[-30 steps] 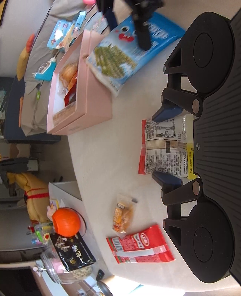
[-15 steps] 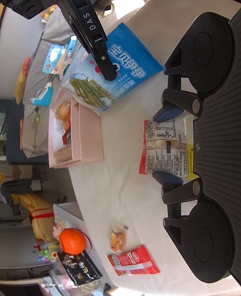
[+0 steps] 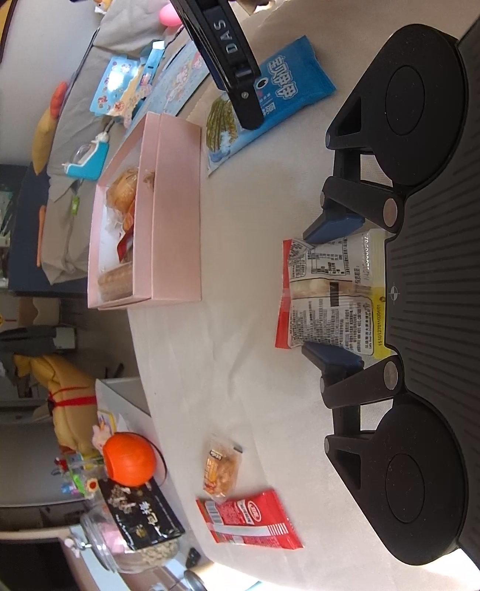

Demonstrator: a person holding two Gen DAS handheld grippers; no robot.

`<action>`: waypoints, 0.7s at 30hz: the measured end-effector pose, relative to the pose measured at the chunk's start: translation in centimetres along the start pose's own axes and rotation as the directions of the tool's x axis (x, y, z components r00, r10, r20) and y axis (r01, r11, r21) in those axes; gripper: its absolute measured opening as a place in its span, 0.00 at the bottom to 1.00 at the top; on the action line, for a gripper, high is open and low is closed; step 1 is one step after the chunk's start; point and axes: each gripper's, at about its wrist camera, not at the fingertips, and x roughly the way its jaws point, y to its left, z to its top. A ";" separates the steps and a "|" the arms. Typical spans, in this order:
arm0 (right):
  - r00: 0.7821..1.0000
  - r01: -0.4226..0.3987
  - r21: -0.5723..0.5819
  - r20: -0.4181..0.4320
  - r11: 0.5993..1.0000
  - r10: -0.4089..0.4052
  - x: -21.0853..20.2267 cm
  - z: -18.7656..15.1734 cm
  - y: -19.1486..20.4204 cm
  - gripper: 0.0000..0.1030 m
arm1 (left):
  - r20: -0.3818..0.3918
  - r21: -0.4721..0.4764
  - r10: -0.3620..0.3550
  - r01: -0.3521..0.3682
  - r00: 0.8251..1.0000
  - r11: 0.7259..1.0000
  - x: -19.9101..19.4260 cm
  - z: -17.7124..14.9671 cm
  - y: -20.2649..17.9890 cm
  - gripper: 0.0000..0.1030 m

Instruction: Organize snacks

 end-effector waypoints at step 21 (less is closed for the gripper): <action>0.997 -0.048 0.239 0.071 0.970 0.031 -1.9 -0.8 -4.0 0.82 | 0.038 -0.021 -0.020 0.021 0.999 1.000 -0.1 -0.6 0.5 0.63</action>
